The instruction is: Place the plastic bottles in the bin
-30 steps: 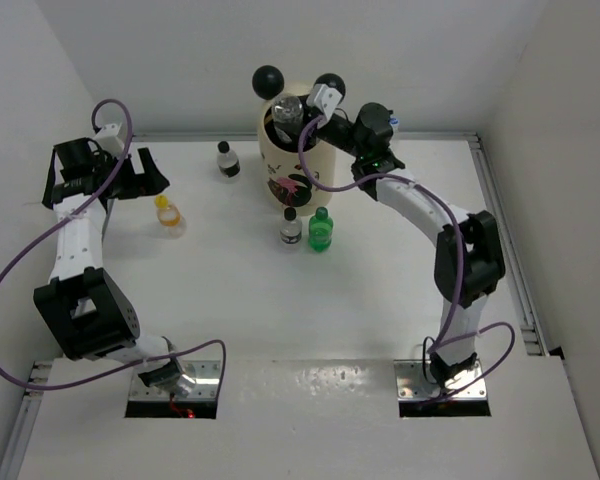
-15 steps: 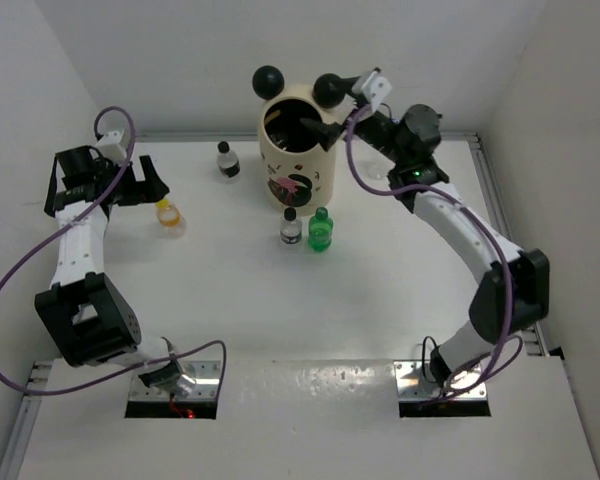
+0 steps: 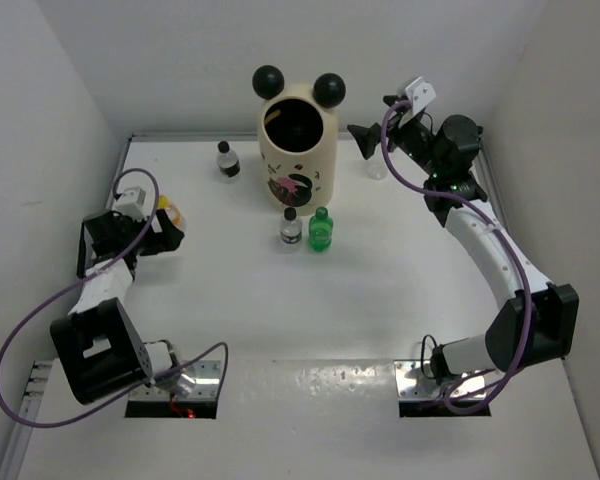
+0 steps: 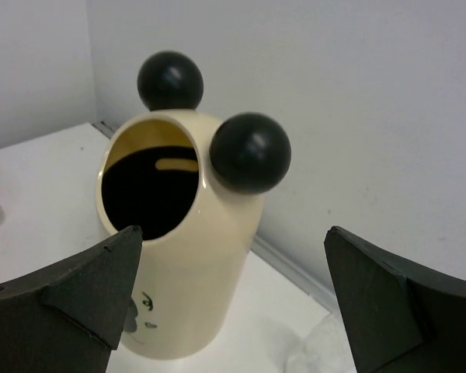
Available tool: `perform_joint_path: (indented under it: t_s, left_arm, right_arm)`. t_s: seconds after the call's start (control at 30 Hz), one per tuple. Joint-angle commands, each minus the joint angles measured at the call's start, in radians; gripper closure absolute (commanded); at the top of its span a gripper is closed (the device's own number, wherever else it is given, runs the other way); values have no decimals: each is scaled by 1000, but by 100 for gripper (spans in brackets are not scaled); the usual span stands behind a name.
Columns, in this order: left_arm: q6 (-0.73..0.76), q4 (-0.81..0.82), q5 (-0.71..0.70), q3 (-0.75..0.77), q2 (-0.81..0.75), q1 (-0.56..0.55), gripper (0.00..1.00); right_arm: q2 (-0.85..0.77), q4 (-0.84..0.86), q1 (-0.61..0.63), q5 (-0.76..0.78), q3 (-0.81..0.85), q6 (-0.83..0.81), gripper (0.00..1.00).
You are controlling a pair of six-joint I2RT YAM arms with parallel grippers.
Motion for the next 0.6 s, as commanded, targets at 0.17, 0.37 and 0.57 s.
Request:
perform_joint_path:
  t_s: [0.17, 0.37, 0.57]
  left_arm:
    - [-47, 419, -65, -50, 91, -15, 10]
    - [-47, 487, -72, 19, 234, -34, 10]
    - [-47, 513, -35, 96, 327, -52, 11]
  right_arm:
    - [-31, -58, -4, 19, -8, 2, 0]
    - [6, -75, 15, 26, 18, -9, 0]
    - [29, -101, 27, 31, 39, -29, 0]
